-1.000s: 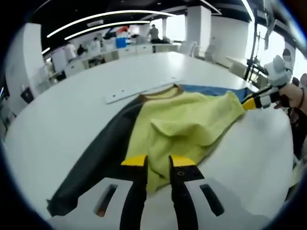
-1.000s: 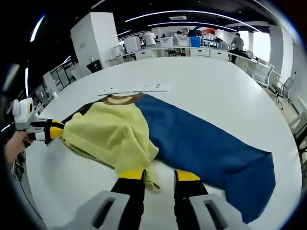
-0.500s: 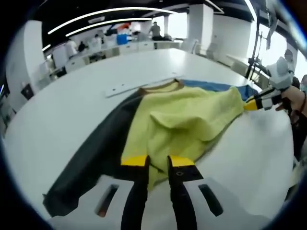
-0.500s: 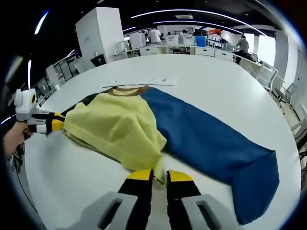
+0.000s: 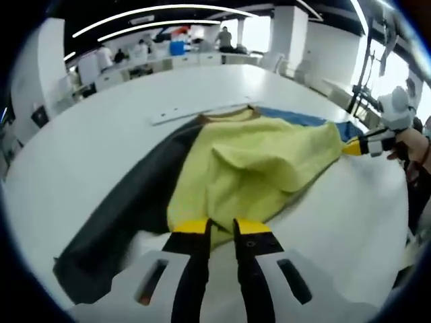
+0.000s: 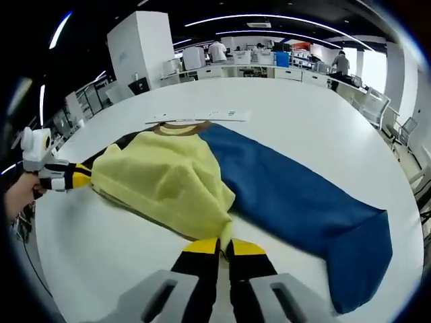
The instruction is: Fold the garment on the visible template until the final outline fits inside the template.
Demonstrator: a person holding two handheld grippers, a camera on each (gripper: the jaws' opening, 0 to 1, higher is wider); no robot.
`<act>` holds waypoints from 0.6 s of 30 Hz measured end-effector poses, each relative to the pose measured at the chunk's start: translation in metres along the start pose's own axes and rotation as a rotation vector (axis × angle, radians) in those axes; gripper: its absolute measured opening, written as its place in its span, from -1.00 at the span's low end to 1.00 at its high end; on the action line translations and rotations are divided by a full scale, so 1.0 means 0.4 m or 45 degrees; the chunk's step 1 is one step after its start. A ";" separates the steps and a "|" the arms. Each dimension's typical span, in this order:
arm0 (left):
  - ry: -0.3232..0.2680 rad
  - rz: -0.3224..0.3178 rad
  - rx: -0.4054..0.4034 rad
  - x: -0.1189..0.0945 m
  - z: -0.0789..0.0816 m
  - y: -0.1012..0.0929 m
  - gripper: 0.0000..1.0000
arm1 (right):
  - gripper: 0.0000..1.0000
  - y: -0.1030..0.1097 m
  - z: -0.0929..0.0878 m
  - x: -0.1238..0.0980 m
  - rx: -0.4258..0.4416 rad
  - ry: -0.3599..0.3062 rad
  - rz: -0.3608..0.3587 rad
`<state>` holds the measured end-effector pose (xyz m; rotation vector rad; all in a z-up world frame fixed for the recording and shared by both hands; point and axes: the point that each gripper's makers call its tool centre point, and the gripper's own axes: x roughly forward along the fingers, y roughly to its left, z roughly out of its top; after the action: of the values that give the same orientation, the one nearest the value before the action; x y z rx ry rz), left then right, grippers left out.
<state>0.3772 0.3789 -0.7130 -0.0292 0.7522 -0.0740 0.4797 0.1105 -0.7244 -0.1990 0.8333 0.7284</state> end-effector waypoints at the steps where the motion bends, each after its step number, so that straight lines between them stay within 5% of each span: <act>1: 0.004 0.001 -0.005 0.002 -0.001 0.000 -0.81 | -1.00 0.000 0.000 0.000 -0.001 -0.001 0.000; 8: -0.010 -0.004 -0.111 0.015 -0.004 0.004 -0.98 | -1.00 0.002 0.001 0.000 -0.007 -0.013 0.002; 18: -0.009 0.006 -0.090 -0.016 -0.001 0.003 -1.00 | -1.00 0.003 0.007 -0.029 -0.027 -0.044 0.015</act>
<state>0.3724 0.3805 -0.7091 -0.0952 0.7474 -0.0427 0.4752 0.1066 -0.7139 -0.2001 0.7950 0.7503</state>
